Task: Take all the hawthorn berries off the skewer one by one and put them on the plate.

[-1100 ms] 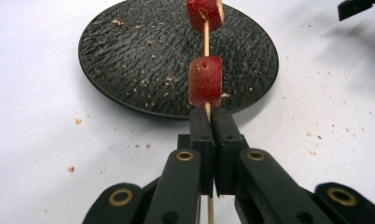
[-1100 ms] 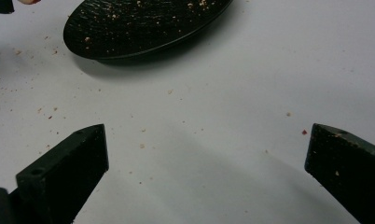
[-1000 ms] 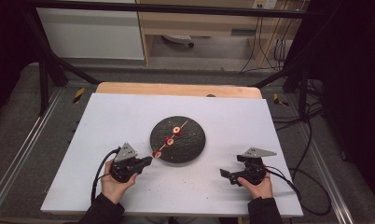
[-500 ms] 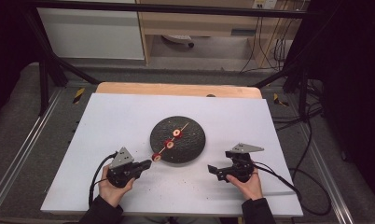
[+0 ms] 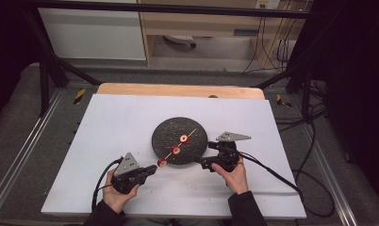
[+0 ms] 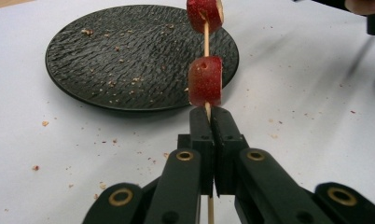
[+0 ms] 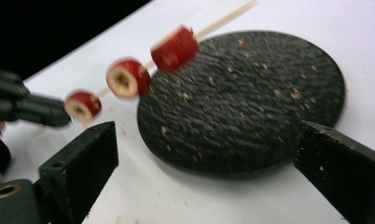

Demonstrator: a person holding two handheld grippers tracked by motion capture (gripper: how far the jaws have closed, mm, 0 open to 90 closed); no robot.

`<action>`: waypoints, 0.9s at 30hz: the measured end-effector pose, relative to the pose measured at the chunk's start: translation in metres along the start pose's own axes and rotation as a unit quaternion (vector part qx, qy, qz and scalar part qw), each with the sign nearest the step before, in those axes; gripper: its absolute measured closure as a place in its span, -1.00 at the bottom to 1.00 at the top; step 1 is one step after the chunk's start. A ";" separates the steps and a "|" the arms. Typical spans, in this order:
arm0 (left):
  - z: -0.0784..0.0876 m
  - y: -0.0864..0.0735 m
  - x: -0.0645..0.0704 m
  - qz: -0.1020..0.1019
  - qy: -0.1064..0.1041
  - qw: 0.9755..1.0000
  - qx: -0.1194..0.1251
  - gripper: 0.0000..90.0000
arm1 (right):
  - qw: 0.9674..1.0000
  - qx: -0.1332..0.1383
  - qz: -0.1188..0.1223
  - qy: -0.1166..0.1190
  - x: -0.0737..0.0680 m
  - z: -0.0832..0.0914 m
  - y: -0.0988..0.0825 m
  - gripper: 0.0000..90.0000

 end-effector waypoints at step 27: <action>-0.009 0.000 0.015 -0.019 -0.013 1.000 0.001 0.96 | 0.993 0.015 -0.098 0.059 -0.003 -0.022 0.018 0.35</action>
Point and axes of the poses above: each handheld gripper's, and its own axes: z roughly backward along the jaws, y roughly out of its top, x roughly to its right, the point moved 5 cm from there along -z, roughly forward along the jaws, and after that the axes turned 6 degrees about -y, right-handed, at the moved point
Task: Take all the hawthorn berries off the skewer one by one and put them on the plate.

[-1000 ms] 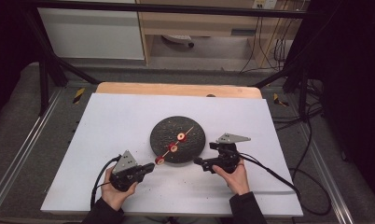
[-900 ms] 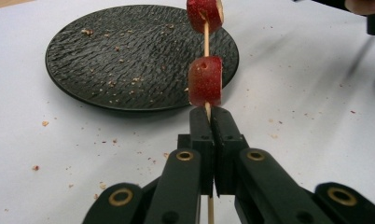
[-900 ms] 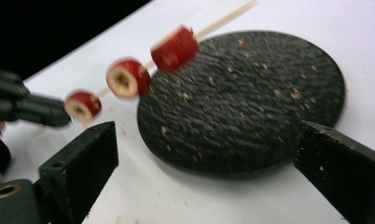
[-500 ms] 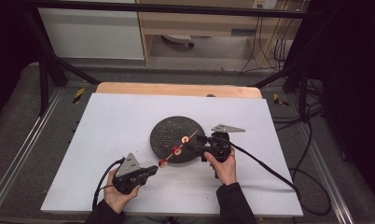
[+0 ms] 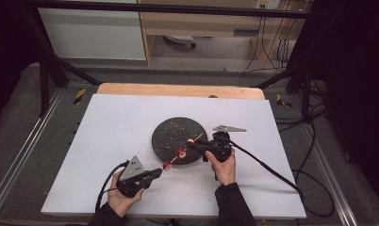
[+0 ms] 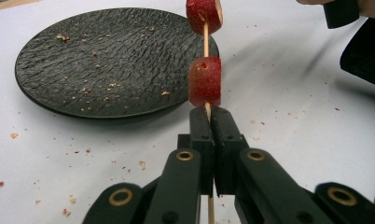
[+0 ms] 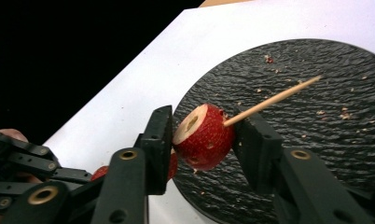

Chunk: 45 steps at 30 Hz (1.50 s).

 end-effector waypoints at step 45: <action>0.013 0.008 0.000 -0.020 0.030 0.999 0.040 0.97 | 0.997 0.018 -0.061 0.036 0.001 0.003 0.032 0.40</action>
Point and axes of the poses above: each handheld gripper's, and its own axes: z roughly backward along the jaws, y roughly out of its top, x roughly to its right, the point moved 5 cm from there along -z, roughly forward along the jaws, and after that the axes turned 6 degrees about -y, right-handed, at the moved point
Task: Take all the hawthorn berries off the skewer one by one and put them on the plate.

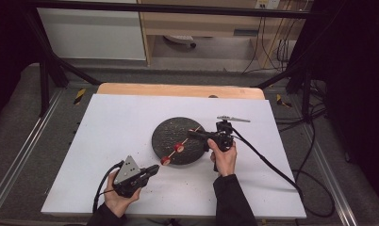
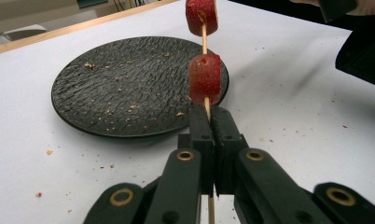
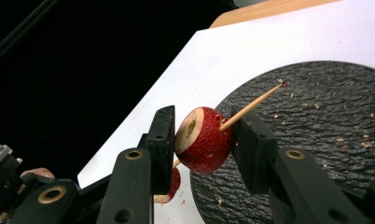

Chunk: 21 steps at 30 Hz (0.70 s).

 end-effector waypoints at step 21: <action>0.013 -0.010 -0.017 0.035 0.016 0.999 0.004 0.96 | 0.993 0.032 0.035 -0.104 0.035 0.014 0.036 0.39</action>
Point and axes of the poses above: each handheld gripper's, and its own axes: z roughly backward along the jaws, y roughly out of its top, x roughly to its right, the point moved 5 cm from there along -z, roughly forward along the jaws, and after that the axes turned 6 degrees about -y, right-handed, at the moved point
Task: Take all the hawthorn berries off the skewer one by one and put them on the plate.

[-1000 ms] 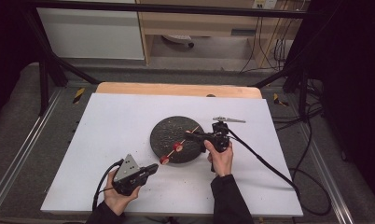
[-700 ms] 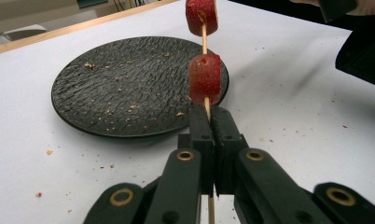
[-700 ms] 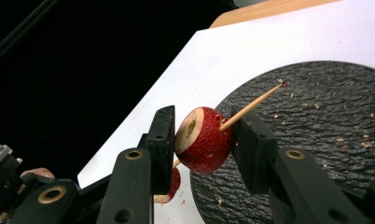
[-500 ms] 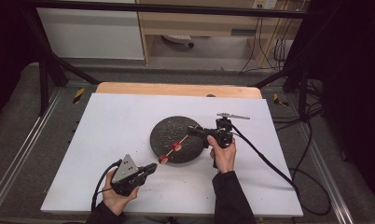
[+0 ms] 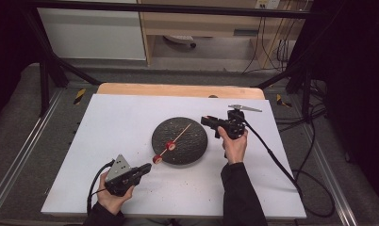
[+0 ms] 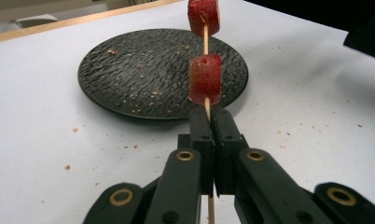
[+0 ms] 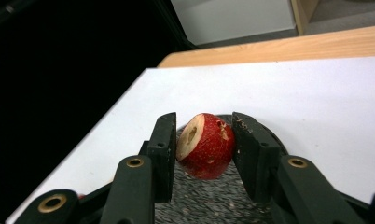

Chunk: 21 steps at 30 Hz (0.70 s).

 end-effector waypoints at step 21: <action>-0.001 -0.004 -0.013 0.043 0.007 0.999 -0.002 0.96 | 0.993 -0.104 0.053 -0.013 0.002 -0.061 -0.067 0.08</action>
Point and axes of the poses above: each handheld gripper's, and its own axes: z roughly backward along the jaws, y roughly out of its top, x roughly to its right, the point moved 5 cm from there along -z, roughly forward along the jaws, and after that the axes turned 6 degrees about -y, right-handed, at the moved point
